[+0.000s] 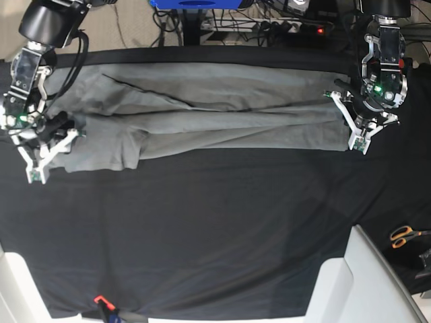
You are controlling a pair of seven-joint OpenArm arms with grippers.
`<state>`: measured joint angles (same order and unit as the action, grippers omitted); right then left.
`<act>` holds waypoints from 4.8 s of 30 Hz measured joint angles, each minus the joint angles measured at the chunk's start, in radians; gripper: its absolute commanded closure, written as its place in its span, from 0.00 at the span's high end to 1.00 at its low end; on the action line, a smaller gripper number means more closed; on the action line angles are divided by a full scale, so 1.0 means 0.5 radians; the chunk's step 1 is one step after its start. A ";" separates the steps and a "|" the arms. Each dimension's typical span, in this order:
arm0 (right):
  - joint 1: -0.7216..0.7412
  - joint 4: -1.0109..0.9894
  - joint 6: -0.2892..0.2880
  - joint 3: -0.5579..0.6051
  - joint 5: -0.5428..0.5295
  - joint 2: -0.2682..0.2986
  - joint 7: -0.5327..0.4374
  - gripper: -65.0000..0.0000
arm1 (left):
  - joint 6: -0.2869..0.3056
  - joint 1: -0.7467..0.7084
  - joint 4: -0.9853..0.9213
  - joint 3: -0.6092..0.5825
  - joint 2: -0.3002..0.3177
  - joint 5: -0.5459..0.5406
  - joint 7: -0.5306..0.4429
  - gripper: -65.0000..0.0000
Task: Fold the T-shirt properly
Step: 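Hold the folded edge with both grippers and smooth it flat, then release the left gripper and regrasp the shirt end near it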
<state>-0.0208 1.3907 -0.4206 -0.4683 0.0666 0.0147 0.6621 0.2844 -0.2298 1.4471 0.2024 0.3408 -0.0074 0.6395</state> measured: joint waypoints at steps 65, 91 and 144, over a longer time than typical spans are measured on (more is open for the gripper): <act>-0.227 0.262 0.188 -0.002 -0.196 -0.031 0.406 0.01 | 0.001 0.000 0.000 0.002 -0.001 0.000 0.000 0.00; -0.324 0.654 0.441 -0.006 0.027 -0.101 0.335 0.47 | 0.000 -0.007 0.143 0.007 0.001 -0.015 0.007 0.00; -0.469 0.854 0.423 0.011 0.025 -0.113 0.148 0.46 | 0.811 0.066 -0.690 0.452 -0.088 -1.128 -0.234 1.00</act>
<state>-0.2554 1.8175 -0.2089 -0.4625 0.0792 -0.0418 0.7361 0.6899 -0.1967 1.1023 0.4282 0.2970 -0.5716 0.5224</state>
